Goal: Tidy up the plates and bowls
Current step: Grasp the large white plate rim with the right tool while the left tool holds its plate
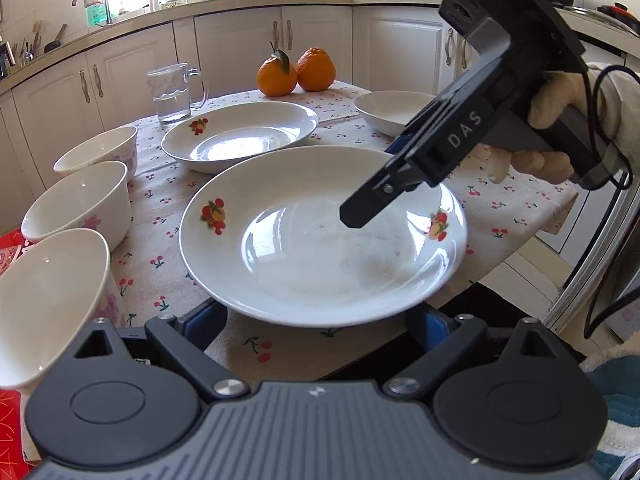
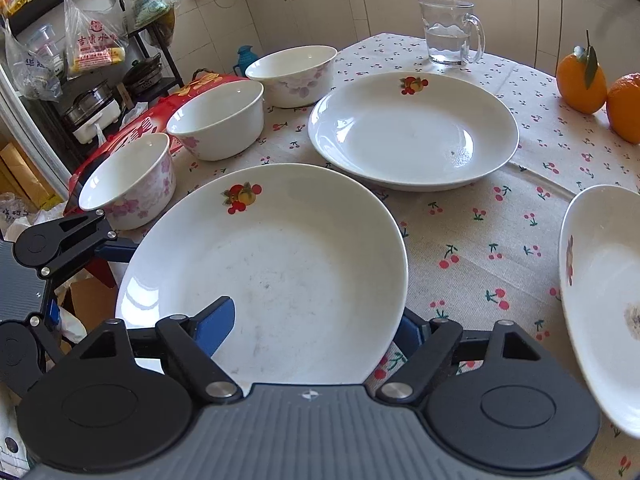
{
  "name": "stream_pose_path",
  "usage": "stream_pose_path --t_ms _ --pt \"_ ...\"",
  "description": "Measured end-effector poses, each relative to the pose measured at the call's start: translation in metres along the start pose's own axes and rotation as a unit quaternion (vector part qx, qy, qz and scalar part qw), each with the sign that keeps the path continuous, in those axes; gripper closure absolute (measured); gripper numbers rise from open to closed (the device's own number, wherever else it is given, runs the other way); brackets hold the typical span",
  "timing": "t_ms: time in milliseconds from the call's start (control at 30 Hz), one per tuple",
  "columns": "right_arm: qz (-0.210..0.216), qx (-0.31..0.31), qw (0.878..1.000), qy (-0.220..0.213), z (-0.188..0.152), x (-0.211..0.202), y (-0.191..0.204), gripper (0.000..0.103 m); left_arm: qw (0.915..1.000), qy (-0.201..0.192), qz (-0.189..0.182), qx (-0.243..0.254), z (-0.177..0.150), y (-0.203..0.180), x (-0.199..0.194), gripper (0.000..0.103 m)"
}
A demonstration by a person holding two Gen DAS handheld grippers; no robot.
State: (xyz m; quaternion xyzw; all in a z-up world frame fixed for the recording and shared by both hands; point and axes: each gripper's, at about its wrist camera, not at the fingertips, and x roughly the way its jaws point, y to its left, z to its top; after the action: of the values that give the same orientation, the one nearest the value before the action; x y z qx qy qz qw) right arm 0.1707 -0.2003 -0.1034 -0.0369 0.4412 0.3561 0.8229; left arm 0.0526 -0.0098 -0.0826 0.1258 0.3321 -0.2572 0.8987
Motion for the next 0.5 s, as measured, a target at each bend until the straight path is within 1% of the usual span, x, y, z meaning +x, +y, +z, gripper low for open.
stream_pose_path --t_ms 233,500 --pt "0.024 0.001 1.0 0.008 0.023 0.012 -0.017 0.023 1.0 0.0 0.0 0.003 0.001 -0.001 -0.001 0.008" --pt "0.038 -0.013 0.999 0.019 0.038 0.021 -0.02 0.027 1.0 0.002 0.0 0.003 0.002 0.0 -0.001 0.008"
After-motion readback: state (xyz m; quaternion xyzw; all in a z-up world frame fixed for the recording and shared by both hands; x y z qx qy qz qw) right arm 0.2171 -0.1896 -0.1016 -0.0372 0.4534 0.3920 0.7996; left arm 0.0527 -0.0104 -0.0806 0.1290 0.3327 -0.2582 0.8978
